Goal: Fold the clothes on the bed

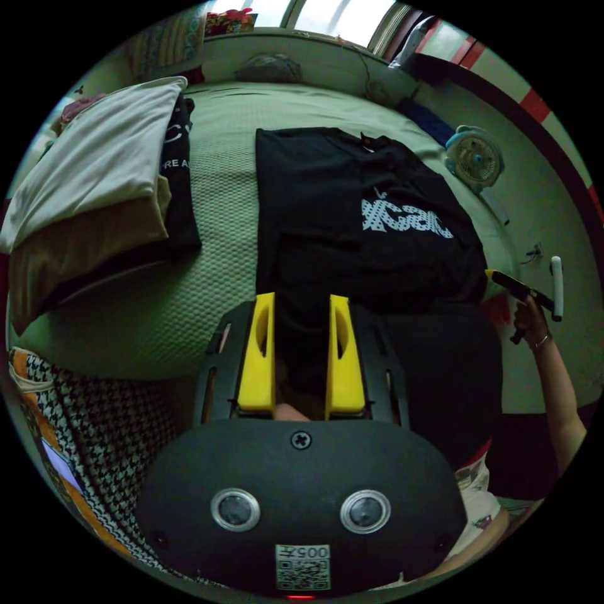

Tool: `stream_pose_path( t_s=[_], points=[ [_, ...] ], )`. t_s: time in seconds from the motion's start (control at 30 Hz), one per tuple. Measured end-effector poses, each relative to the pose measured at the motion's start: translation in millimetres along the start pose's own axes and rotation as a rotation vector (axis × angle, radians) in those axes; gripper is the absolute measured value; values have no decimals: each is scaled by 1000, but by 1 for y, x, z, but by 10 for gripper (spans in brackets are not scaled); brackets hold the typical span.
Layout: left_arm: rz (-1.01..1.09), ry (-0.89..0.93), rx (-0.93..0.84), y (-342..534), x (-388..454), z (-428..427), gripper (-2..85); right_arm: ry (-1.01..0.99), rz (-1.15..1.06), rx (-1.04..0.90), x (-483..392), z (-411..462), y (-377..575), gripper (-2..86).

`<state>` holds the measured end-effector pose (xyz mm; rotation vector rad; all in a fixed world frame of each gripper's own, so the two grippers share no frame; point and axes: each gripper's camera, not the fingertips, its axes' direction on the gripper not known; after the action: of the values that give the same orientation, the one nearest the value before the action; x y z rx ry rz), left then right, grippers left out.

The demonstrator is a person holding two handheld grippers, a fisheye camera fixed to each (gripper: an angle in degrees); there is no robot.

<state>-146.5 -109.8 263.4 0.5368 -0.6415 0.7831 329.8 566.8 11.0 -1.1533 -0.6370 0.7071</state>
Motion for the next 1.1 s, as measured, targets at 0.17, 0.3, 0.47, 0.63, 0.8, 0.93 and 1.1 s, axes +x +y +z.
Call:
stream_pose_path(
  t_s=[0.17, 0.3, 0.47, 0.63, 0.8, 0.93, 1.1],
  points=[
    [-29, -62, -60, 2, -29, 7, 135, 3, -16, -20, -16, 6, 14, 71],
    [-23, -77, -85, 4, -46, 3, 128, 34, -29, -18, -30, 7, 22, 68],
    [-24, -84, -110, 8, -62, -4, 89, 148, -57, -36, -49, 11, 27, 30],
    [-20, -38, -62, 16, -84, -22, 16, 109, -46, -8, -47, -1, 28, -4],
    [-29, 2, 51, 14, -105, -57, 6, 63, -31, 80, -45, -27, 18, -8],
    [5, -34, 117, -6, -114, -86, 3, 91, -27, 145, -52, -41, -4, -9],
    [15, -79, 175, -46, -122, -107, 3, 123, -14, 214, -65, -49, -46, -9]
  ],
)
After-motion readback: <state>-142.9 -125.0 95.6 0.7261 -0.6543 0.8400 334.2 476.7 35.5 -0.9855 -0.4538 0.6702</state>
